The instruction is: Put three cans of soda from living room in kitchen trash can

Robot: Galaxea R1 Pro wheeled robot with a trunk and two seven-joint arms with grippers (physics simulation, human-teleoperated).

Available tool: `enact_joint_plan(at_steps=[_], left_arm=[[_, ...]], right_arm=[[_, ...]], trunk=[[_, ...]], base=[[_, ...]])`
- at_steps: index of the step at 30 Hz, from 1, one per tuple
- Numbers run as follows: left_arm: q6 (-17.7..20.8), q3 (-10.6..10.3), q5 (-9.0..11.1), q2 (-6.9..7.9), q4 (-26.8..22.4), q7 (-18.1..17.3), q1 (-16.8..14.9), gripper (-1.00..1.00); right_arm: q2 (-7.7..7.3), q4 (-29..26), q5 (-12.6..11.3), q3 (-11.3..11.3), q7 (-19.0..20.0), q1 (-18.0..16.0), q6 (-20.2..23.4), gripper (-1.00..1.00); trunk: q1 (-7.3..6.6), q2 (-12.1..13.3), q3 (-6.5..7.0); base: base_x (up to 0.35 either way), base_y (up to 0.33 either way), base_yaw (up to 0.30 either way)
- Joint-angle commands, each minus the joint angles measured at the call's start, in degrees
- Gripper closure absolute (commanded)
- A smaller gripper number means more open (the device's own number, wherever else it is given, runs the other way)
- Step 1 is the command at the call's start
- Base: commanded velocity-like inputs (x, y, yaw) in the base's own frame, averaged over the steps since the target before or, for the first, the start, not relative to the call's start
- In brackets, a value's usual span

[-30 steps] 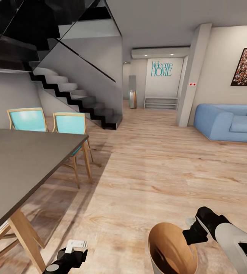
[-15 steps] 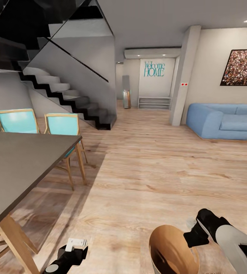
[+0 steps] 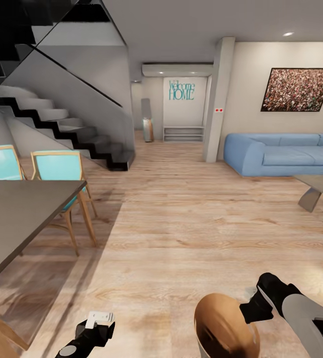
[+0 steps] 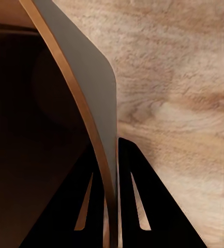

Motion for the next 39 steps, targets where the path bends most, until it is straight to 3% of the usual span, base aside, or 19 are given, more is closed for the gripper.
enact_joint_plan(at_steps=[1,12,31,39], left_arm=[[0.00,-0.01,0.02,0.02,-0.12,-0.02,0.00,-1.00],[-0.01,0.02,-0.20,-0.03,0.20,0.07,0.00,-1.00],[0.02,0.02,-0.31,-0.04,0.23,0.08,-0.02,-1.00],[-0.04,0.06,-0.07,0.00,0.22,0.16,-0.01,-1.00]], right_arm=[[0.00,0.02,-0.82,-0.50,0.30,-0.02,0.27,1.00],[-0.34,0.02,-0.82,-0.63,0.30,-0.02,0.25,1.00],[-0.29,0.02,-0.90,-0.68,0.29,-0.02,0.28,1.00],[-0.67,0.02,-0.96,-0.85,0.33,-0.02,0.31,1.00]], trunk=[[0.00,0.00,-0.01],[0.00,0.00,-0.26],[0.00,0.00,-0.64],[0.00,0.00,-0.90]], base=[[0.000,0.000,-0.243],[0.013,0.000,-0.243],[0.290,0.000,-0.219],[0.067,0.000,-0.129]])
